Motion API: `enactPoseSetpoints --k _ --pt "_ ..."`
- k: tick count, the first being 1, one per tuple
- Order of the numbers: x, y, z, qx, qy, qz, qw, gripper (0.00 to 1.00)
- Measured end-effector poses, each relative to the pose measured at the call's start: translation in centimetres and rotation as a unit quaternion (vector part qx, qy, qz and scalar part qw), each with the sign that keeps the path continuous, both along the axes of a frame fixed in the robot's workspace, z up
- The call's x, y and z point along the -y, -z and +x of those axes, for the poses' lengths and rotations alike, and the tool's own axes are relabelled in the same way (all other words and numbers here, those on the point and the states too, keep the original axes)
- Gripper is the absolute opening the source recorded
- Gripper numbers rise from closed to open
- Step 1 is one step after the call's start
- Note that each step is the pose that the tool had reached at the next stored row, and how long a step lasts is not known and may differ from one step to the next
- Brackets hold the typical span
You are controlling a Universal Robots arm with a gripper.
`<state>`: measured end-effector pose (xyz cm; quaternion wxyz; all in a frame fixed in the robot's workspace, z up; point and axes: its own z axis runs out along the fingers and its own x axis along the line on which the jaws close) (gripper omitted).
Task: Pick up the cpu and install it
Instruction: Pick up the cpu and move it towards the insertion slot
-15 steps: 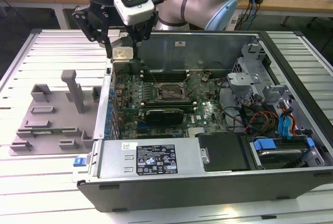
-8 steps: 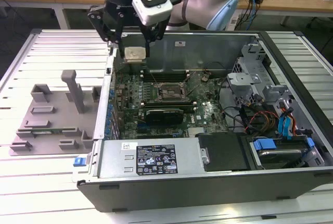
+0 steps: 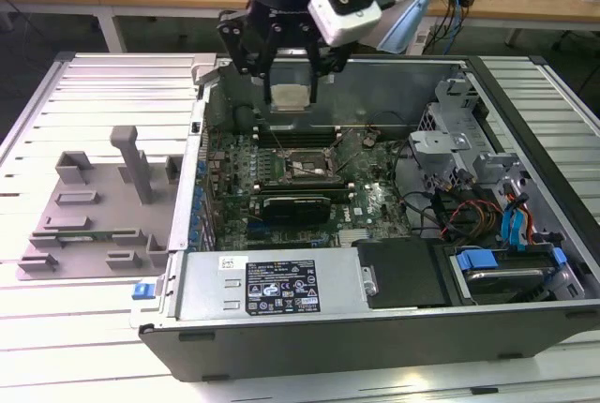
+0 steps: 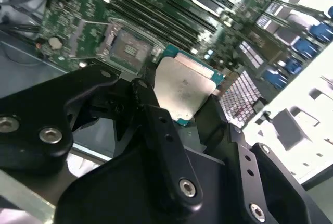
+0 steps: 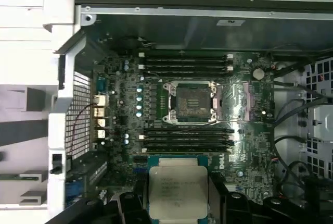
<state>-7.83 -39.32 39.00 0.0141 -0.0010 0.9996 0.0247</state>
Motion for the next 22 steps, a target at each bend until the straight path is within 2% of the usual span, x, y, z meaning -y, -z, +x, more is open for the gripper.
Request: enactPoseSetpoints --k 3,5,6,7,9,10,13,15,17,19,22 --pt "0.0 0.01 1.83 -0.0002 0.0 0.0001 1.0 0.55" --pt "-0.01 0.08 1.96 -0.0001 0.0 0.0002 1.0 0.55" --pt "-0.02 0.3 2.0 -0.0003 0.0 0.0 1.0 0.55" --pt "-0.1 0.83 2.11 -0.0002 0.0 0.0 1.0 0.55" --pt "-0.46 1.61 2.24 -0.0002 0.0 0.0001 1.0 0.55" --pt "-0.83 2.12 2.29 -0.0003 0.0 0.0 1.0 0.55" --pt "-2.38 3.53 2.65 -0.0004 0.0 0.0 1.0 0.55" --pt "-3.05 4.36 2.91 -0.0008 0.0 0.0 1.0 0.55" --pt "-4.18 5.55 3.4 -0.0012 0.0 0.0 1.0 0.55" --pt "-4.56 6.43 3.74 -0.0013 0.0 0.0001 1.0 0.55" --pt "-4.74 7.12 3.82 -0.0013 0.0 0.0 1.0 0.55"
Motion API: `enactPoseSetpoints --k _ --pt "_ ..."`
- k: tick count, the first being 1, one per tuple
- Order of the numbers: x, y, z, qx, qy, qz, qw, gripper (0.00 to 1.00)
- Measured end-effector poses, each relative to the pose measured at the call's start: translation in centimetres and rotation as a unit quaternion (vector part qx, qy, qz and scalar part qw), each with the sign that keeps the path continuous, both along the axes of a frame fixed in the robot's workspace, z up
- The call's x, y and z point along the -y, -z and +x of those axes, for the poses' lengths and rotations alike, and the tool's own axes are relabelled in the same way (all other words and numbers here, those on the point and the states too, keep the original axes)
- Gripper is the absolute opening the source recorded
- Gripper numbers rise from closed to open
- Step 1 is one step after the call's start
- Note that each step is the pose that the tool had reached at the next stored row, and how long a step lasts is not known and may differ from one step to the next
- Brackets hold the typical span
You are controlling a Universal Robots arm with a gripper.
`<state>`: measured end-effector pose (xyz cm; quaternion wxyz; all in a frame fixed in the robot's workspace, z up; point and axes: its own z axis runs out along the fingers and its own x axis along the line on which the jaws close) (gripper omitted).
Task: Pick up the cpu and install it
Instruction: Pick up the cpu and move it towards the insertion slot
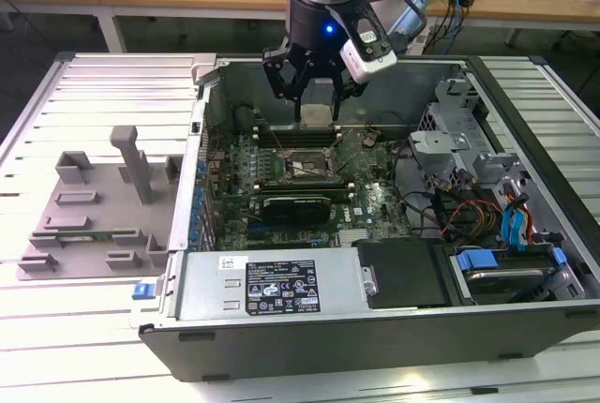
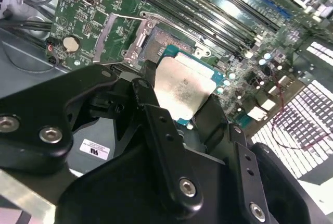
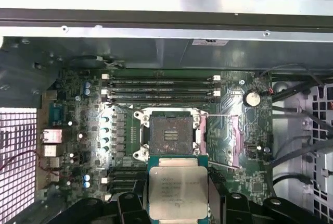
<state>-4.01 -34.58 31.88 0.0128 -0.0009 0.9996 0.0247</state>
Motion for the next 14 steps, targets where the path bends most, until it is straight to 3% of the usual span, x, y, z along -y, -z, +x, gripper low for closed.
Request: enactPoseSetpoints --k 5,8,10,14 --pt "-0.37 1.22 0.03 0.0 0.0 0.0 1.0 0.55" --pt "-0.81 1.72 0.04 0.0001 -0.002 0.0001 1.0 0.55" --pt "-1.09 1.86 0.04 0.0 -0.002 0.0 1.0 0.55" --pt "-1.13 1.9 0.04 0.0 -0.002 0.0 1.0 0.55"
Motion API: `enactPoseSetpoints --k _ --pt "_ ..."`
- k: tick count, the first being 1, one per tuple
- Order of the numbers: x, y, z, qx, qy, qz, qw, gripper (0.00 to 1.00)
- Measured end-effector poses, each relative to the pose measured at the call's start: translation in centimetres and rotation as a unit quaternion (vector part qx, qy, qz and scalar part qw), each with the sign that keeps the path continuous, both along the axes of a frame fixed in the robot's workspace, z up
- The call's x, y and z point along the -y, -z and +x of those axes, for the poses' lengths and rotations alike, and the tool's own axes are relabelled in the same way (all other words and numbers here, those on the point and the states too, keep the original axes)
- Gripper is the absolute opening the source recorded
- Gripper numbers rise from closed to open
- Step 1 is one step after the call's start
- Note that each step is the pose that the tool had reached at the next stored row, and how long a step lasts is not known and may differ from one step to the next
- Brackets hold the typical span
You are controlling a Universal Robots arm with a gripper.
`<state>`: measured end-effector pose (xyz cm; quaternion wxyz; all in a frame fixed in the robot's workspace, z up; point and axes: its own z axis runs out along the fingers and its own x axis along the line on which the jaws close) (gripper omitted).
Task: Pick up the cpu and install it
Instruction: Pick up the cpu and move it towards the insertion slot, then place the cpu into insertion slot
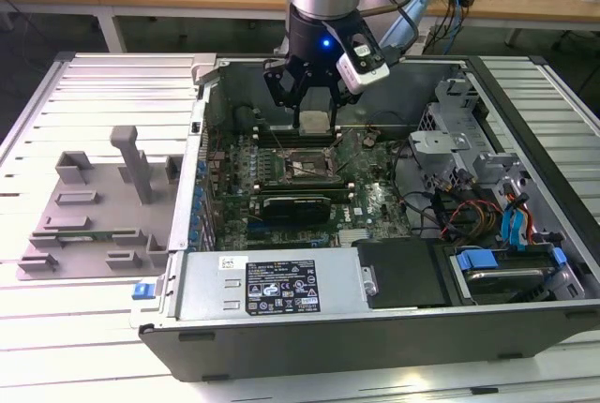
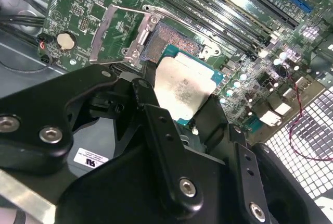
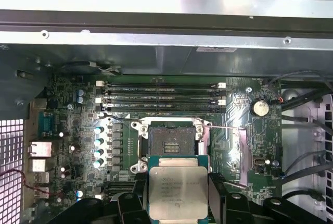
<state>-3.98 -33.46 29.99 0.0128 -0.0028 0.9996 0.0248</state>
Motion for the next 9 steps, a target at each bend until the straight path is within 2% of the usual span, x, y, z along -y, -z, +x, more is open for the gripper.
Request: enactPoseSetpoints --k 9 --pt "0.0 0.03 0.0 0.0 0.0 0.0 1.0 0.55"
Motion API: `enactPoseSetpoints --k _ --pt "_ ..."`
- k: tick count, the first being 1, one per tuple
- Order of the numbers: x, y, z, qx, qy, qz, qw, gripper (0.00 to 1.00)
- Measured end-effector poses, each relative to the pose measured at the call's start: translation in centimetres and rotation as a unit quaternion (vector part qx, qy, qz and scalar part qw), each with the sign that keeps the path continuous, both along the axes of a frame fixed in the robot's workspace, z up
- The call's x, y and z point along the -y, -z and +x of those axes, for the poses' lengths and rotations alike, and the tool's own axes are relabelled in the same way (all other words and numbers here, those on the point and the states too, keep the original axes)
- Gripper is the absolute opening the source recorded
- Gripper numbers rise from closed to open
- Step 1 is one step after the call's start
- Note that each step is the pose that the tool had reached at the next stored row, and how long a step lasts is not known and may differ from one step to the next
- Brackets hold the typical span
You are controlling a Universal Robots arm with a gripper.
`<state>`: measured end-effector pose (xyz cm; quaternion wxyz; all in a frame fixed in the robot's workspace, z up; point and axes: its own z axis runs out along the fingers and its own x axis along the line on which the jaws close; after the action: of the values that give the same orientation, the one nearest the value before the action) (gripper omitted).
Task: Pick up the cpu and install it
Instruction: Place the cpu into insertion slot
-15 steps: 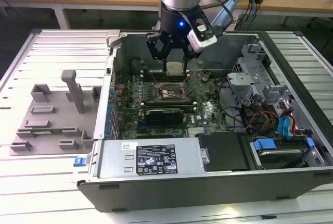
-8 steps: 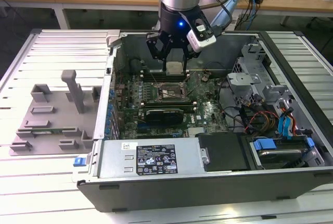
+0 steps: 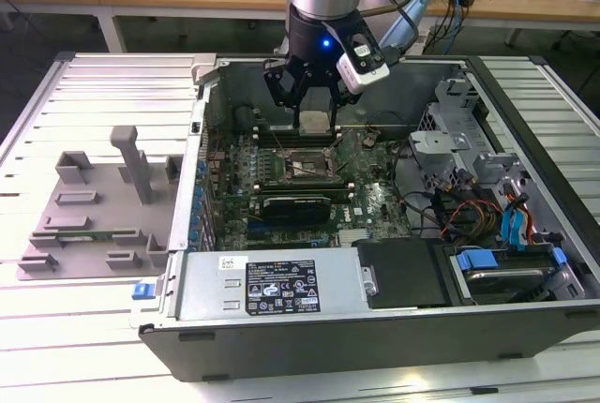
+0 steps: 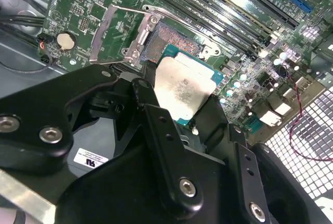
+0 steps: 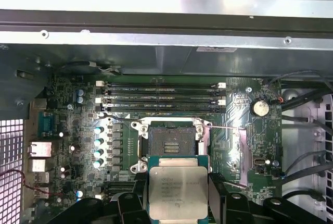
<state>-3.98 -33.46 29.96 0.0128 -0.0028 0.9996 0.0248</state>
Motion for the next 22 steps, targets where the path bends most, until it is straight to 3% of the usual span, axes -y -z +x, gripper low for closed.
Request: enactPoseSetpoints --k 4,5,7,8,9,10,12,13,15,16,17,18,19,21,22 --pt "0.0 0.01 0.0 0.0 0.004 0.0 1.0 0.55" --pt "0.0 0.03 0.0 0.0 0.037 0.0 0.9993 0.55" --pt "0.0 0.05 0.0 0.0 0.092 0.0 0.9958 0.55" --pt "0.0 0.06 0.0 0.0 0.114 0.0 0.9934 0.55" --pt "0.0 0.07 0.0 0.0 0.129 0.0 0.9917 0.55" --pt "0.0 0.08 0.0 0.0 0.149 0.0 0.9889 0.55" --pt "0.0 0.09 0.0 0.0 0.165 0.0 0.9863 0.55" --pt "0.0 0.1 0.0 0.0 0.18 0.0 0.9836 0.55" --pt "0.0 0.12 0.0 0.0 0.219 0.0 0.9757 0.55" --pt "0.0 0.13 0.0 0.0 0.243 0.0 0.9701 0.55" --pt "0.0 0.14 0.0 0.0 0.26 0.0 0.9656 0.55" --pt "0.0 0.15 0.0 0.0 0.281 0.0001 0.9597 0.55" --pt "0.0 0.16 0.0 0.0 0.298 0.0 0.9546 0.55" --pt "0.0 0.17 0.0 0.0 0.315 0.0 0.9492 0.55" --pt "0.0 0.19 0.0 0.0 0.338 0.0001 0.941 0.55"
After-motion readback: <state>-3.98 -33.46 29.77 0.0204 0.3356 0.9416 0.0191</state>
